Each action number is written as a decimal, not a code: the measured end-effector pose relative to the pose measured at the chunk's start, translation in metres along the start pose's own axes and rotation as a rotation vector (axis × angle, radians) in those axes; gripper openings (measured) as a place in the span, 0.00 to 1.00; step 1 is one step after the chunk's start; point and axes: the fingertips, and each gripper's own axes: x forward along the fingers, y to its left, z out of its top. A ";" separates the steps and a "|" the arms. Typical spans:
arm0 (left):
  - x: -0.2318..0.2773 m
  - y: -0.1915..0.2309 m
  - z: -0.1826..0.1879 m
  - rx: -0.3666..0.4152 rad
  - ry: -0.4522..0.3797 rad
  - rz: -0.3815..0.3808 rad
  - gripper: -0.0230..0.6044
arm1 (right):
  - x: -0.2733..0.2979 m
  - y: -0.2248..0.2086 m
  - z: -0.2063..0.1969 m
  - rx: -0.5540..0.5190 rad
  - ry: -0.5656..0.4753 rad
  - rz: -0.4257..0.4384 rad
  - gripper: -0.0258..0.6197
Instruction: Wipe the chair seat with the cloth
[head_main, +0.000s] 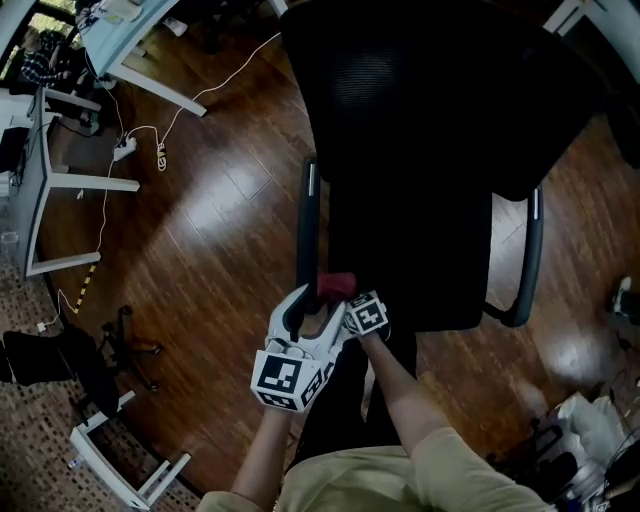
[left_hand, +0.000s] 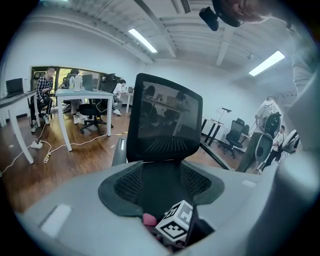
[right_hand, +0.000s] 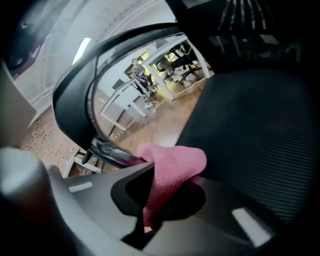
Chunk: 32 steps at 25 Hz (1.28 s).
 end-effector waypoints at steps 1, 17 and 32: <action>-0.002 0.001 -0.004 -0.003 0.007 -0.001 0.40 | -0.015 -0.029 -0.009 0.017 0.024 -0.101 0.07; 0.022 -0.026 0.007 0.016 -0.012 -0.081 0.40 | -0.128 -0.119 -0.038 -0.023 0.015 -0.429 0.07; 0.010 -0.012 -0.009 0.008 0.019 -0.057 0.40 | -0.166 -0.164 -0.100 0.291 -0.025 -0.629 0.07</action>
